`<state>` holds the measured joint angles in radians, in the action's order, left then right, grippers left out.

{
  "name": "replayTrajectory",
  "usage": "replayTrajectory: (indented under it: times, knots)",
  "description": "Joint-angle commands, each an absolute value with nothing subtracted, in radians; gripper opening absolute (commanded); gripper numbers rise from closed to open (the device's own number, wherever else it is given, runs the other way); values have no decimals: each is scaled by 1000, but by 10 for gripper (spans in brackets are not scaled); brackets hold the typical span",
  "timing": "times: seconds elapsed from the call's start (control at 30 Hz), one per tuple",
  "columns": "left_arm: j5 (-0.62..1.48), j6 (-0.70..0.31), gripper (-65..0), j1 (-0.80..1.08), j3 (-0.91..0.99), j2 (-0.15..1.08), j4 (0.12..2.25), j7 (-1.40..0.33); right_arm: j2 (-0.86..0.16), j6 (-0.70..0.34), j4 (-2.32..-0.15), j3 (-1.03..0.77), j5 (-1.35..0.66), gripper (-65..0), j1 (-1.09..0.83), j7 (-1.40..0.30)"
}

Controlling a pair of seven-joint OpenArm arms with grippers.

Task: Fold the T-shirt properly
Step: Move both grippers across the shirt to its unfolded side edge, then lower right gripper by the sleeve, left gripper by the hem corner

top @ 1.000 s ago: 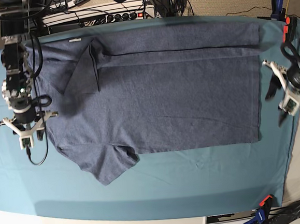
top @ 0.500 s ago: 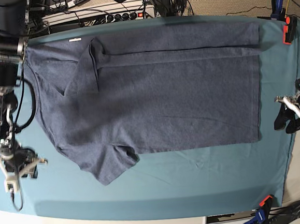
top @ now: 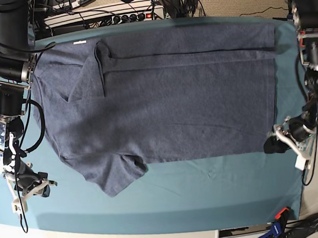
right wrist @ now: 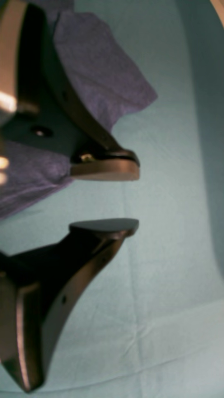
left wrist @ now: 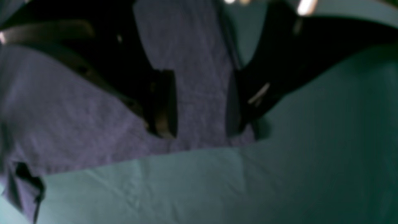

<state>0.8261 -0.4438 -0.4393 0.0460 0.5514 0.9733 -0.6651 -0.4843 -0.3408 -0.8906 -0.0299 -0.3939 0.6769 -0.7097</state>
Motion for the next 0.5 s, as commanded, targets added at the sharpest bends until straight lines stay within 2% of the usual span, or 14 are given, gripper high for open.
replayTrajectory:
  times: [0.0,0.17,0.3,0.47]
  knots:
    - [848,-447,-380,-498,54,563,943,-651,-502,-348,-907,-34,-402,-435,715,-688]
    - [853,-445,-380,-624,55,543,748,-666,-502,-348,-907,-34,-399,-435,715,-689]
    - [841,-399,-380,-706,56,546,611,-675,-502,-348,-907,-34,-384,-435,715,-688]
    - [840,-390,-380,-758,56,546,482,-685,-501,-348,-907,-34,-373,-435,714,-688]
